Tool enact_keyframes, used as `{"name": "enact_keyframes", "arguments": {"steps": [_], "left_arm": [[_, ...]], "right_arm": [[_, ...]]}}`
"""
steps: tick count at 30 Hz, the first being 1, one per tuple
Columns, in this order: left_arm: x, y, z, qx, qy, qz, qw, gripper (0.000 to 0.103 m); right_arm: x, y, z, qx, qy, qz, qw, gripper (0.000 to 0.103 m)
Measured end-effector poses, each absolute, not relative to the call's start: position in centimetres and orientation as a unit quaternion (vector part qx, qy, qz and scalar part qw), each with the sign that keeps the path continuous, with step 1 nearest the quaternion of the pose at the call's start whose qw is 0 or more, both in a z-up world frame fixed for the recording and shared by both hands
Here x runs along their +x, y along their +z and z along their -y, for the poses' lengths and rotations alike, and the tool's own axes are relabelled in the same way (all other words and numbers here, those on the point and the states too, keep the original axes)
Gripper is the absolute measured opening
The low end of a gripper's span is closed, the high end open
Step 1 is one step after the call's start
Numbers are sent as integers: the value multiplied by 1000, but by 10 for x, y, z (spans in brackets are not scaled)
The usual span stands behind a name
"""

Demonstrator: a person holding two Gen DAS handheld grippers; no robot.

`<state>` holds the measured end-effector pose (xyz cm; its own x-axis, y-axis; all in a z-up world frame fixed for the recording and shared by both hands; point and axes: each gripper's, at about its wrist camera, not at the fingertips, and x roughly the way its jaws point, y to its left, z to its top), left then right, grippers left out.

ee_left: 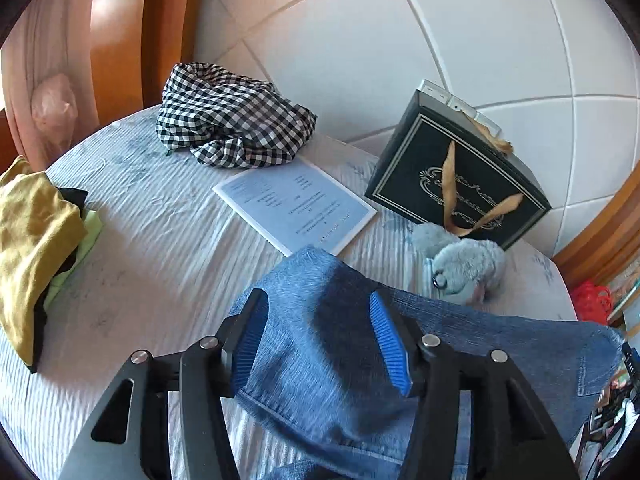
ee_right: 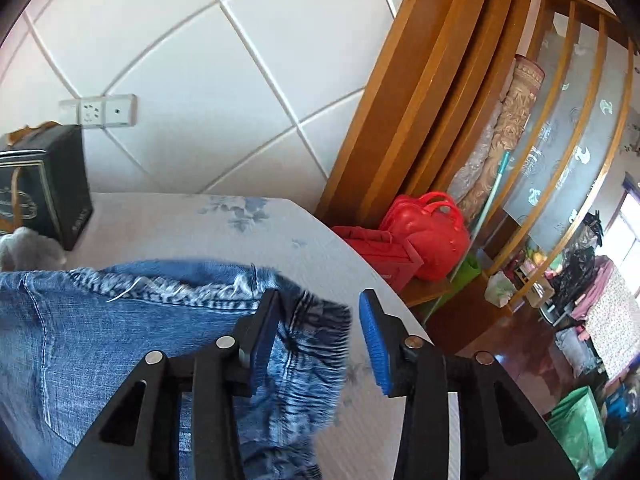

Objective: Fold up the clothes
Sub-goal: 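Release the jacket and shorts, laying both flat on the bed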

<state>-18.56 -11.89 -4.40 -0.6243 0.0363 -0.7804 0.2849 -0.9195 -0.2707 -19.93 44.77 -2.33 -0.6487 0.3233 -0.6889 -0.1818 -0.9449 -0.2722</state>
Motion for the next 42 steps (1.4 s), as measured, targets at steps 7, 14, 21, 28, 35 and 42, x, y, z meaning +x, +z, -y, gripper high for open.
{"name": "enact_keyframes", "arguments": {"steps": [7, 14, 21, 28, 35, 42], "left_arm": [[-150, -81, 126, 484, -860, -148, 69, 55], [-93, -129, 102, 542, -833, -112, 11, 55], [-64, -142, 67, 551, -832, -53, -24, 55], [-63, -153, 55, 554, -832, -29, -9, 55], [-59, -150, 51, 549, -834, -45, 11, 6], [-48, -112, 74, 514, -853, -73, 60, 5]], "right_arm": [[-231, -34, -464, -408, 899, 68, 142, 66], [-130, -93, -472, -488, 863, 34, 127, 78], [-55, -105, -478, -510, 851, -1, 125, 90], [-43, -112, -497, -512, 848, -63, 126, 90], [-73, -127, -506, -515, 843, -90, 126, 80], [-101, -140, -484, -528, 839, -36, 127, 12]]}}
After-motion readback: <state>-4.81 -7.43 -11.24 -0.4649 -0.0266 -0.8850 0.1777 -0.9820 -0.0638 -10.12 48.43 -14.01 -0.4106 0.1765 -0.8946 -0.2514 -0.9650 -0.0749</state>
